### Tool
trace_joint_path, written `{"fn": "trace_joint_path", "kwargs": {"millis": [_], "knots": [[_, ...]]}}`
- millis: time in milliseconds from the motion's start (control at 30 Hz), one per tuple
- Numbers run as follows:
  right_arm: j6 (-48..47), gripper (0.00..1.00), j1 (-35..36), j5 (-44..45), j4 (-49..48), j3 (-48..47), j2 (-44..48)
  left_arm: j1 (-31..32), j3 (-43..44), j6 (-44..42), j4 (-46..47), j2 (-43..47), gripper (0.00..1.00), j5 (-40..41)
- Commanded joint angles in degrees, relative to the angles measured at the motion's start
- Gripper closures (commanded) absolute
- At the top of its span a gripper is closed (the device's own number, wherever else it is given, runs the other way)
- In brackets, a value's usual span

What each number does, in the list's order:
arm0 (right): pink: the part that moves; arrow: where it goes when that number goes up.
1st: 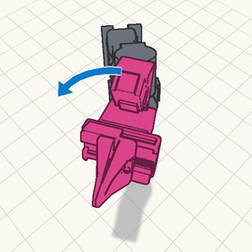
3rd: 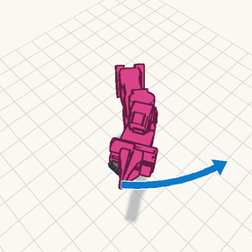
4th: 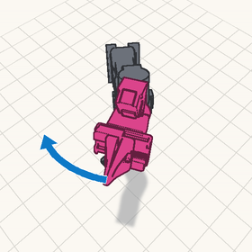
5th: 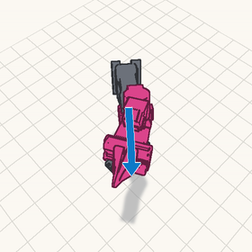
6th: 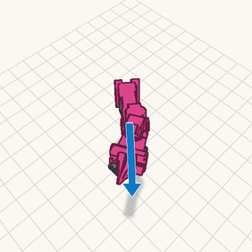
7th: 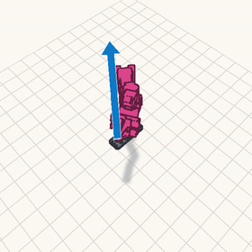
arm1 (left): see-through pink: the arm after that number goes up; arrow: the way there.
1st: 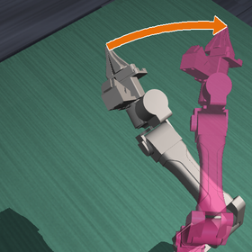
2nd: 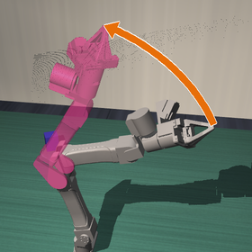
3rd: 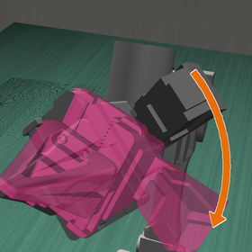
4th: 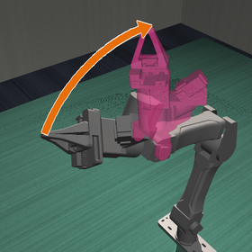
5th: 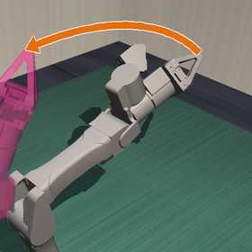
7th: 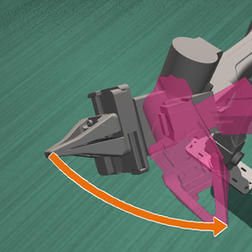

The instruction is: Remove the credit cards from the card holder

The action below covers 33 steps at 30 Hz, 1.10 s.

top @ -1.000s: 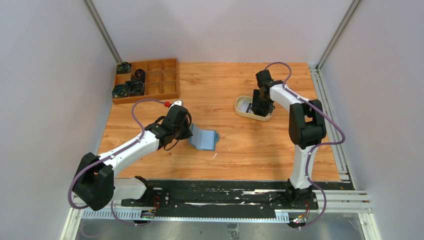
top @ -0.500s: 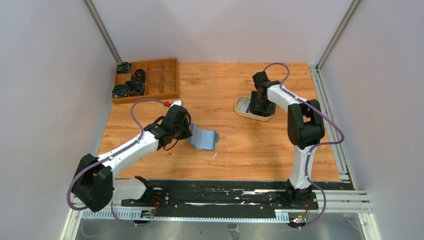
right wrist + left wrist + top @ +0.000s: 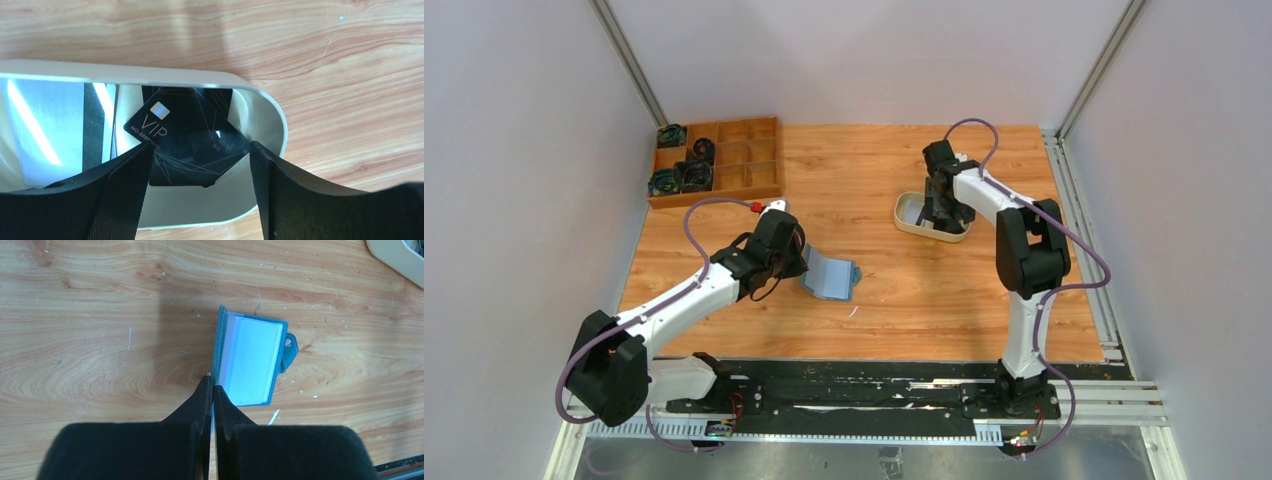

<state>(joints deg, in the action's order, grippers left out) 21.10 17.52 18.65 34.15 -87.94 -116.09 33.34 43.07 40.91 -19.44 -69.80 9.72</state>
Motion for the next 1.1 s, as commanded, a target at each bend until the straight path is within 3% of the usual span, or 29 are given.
{"fn": "trace_joint_path", "kwargs": {"millis": [0, 200, 667, 1067], "knots": [[1.6, 0.26, 0.7, 3.0, 0.2, -3.0, -2.1, 0.1, -0.2, -0.4, -0.2, 1.3, 1.00, 1.5], [2.3, 0.25, 0.6, 3.4, -0.2, -5.0, -3.6, 0.1, -0.3, -0.5, -0.4, 1.6, 1.00, 1.8], [-2.8, 0.26, 0.8, -6.3, -3.0, -1.1, -0.7, 0.1, -0.3, -0.7, -0.7, 2.1, 1.00, 2.3], [-3.4, 0.26, 0.7, -0.5, 3.0, -2.4, -3.1, 0.1, -0.1, -0.7, -1.0, 2.1, 1.00, 2.3]]}}
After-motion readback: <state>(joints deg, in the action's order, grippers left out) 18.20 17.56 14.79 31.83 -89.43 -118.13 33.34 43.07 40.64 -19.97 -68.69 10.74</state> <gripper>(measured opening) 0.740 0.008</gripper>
